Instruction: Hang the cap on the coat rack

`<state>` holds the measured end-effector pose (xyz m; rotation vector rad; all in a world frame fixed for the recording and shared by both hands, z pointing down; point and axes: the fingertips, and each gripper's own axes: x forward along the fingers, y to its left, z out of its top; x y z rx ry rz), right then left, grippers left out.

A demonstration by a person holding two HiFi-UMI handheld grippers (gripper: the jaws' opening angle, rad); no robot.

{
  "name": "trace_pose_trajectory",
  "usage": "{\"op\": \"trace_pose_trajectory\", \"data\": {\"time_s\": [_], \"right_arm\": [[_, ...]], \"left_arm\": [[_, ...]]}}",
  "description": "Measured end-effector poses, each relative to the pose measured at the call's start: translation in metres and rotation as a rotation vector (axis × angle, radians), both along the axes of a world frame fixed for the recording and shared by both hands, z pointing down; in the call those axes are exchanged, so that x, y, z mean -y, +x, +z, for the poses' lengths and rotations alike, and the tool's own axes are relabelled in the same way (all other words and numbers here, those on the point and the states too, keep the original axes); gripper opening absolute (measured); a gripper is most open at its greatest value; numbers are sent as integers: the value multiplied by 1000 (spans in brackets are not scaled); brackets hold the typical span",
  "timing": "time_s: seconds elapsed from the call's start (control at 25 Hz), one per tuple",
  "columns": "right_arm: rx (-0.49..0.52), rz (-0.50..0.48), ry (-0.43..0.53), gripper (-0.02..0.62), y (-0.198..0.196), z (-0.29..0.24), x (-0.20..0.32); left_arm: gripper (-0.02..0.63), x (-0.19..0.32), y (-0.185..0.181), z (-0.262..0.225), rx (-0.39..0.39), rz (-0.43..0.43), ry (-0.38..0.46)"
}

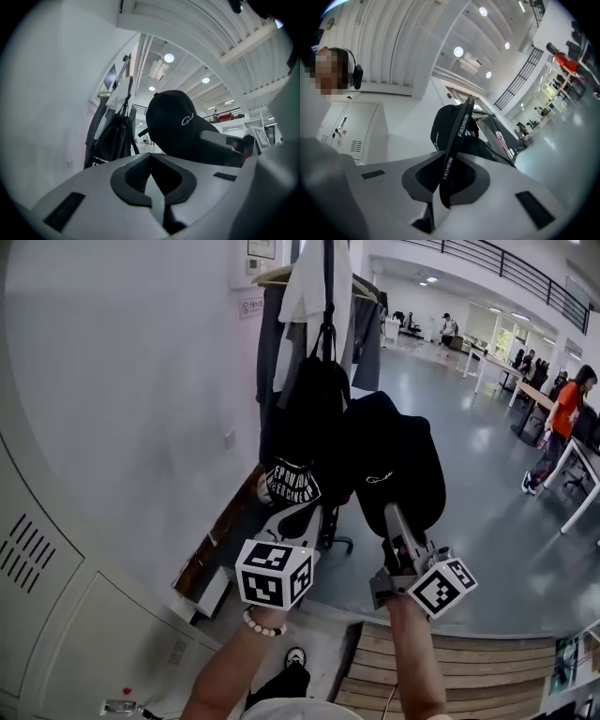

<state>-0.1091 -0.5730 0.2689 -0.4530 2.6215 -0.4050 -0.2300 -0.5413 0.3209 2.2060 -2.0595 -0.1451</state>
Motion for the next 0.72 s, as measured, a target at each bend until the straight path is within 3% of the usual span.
{"op": "trace_pose_trajectory", "data": {"time_s": [0.36, 0.72], "right_arm": [[127, -86, 105, 18, -69, -81, 83], [227, -165, 173, 18, -117, -143, 126]], "left_arm": [[4, 78, -66, -58, 33, -32, 64], [3, 125, -107, -104, 57, -35, 139]]}}
